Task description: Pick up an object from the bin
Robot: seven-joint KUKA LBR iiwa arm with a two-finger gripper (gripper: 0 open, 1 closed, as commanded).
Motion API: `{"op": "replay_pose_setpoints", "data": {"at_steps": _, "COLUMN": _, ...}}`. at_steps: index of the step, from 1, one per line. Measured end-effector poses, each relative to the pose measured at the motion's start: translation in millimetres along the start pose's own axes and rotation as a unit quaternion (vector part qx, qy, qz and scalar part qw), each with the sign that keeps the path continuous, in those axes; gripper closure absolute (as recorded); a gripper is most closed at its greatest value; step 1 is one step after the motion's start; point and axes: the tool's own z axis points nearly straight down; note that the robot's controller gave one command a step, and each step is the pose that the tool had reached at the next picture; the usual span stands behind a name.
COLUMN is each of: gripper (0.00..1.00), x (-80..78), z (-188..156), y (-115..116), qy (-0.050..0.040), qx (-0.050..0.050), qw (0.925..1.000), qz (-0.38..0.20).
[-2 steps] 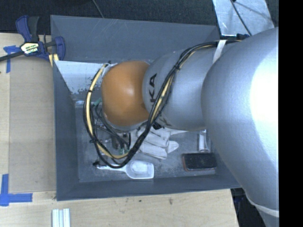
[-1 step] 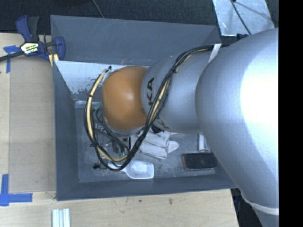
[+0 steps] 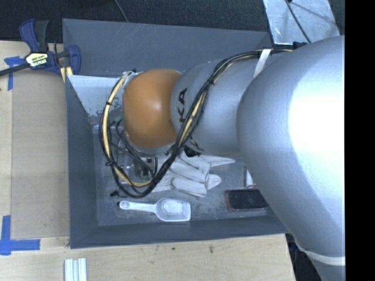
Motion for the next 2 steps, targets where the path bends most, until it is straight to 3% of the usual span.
{"op": "replay_pose_setpoints", "data": {"at_steps": 1, "gripper": 0.00, "x": 14.4, "z": 14, "y": -33, "qy": 0.0000, "qx": 0.000, "qw": 1.0000, "qz": -0.009}}
{"op": "replay_pose_setpoints", "data": {"at_steps": 2, "gripper": 0.00, "x": 42.5, "z": -30, "y": -54, "qy": 0.0047, "qx": 0.002, "qw": 0.9998, "qz": -0.021}}
